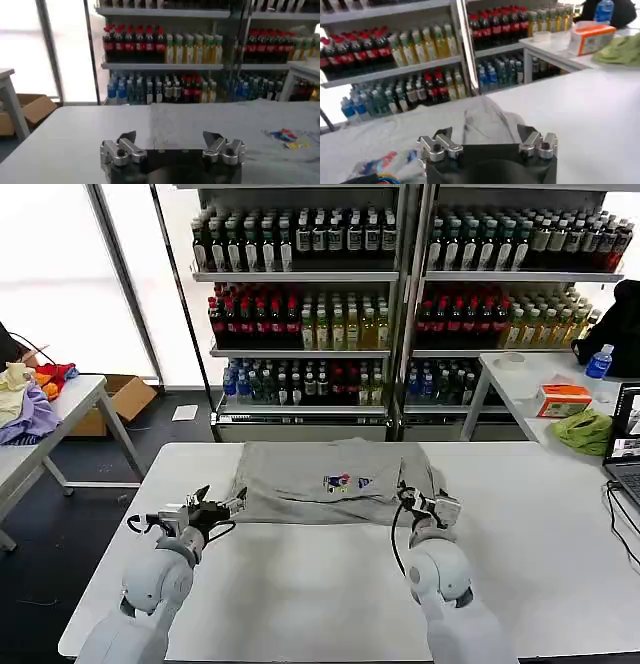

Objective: Fold and organize the clothes.

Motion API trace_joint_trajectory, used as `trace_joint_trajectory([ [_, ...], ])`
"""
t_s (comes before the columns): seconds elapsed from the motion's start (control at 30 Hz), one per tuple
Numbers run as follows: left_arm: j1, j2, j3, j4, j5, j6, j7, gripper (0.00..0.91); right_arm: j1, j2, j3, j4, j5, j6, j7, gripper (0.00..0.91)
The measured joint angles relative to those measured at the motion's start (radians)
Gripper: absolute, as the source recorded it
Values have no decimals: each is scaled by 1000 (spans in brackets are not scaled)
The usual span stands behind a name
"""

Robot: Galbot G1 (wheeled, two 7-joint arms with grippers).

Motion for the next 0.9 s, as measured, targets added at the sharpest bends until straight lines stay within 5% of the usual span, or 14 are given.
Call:
trace_joint_trajectory([
  [0.9, 50, -1, 5, 11, 44, 3, 11, 907, -70, -74, 6, -5, -5, -8, -2, 907],
])
